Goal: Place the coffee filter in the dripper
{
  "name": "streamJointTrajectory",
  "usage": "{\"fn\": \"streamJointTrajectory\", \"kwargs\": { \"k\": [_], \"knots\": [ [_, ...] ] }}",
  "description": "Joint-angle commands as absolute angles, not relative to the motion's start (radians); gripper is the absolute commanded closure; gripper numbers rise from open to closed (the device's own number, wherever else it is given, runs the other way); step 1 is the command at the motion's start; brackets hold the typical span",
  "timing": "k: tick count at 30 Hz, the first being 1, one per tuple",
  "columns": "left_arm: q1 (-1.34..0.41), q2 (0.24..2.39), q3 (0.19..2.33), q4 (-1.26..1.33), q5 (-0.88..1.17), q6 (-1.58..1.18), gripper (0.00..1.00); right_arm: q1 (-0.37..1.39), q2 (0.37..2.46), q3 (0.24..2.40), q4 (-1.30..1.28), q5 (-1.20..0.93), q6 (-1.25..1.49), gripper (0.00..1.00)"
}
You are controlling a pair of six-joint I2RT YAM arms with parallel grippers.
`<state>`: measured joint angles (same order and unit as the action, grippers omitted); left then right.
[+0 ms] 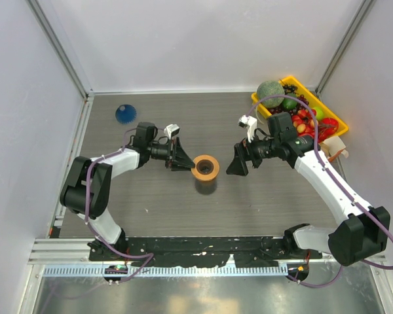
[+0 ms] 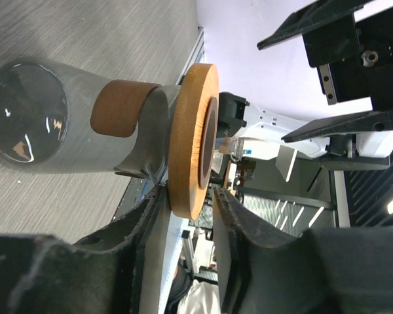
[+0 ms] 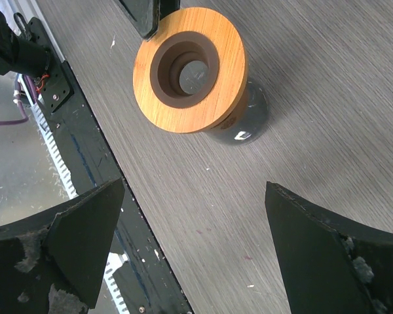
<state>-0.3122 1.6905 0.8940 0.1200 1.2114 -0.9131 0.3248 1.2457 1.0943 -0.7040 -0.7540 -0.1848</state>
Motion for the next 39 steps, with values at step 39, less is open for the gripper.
{"fn": "streamJointTrajectory", "kwargs": {
  "k": [39],
  "knots": [
    [-0.472, 1.220, 0.893, -0.444, 0.667, 0.502, 0.53, 0.321, 1.470, 0.959, -0.496, -0.814, -0.433, 0.17]
  ]
}}
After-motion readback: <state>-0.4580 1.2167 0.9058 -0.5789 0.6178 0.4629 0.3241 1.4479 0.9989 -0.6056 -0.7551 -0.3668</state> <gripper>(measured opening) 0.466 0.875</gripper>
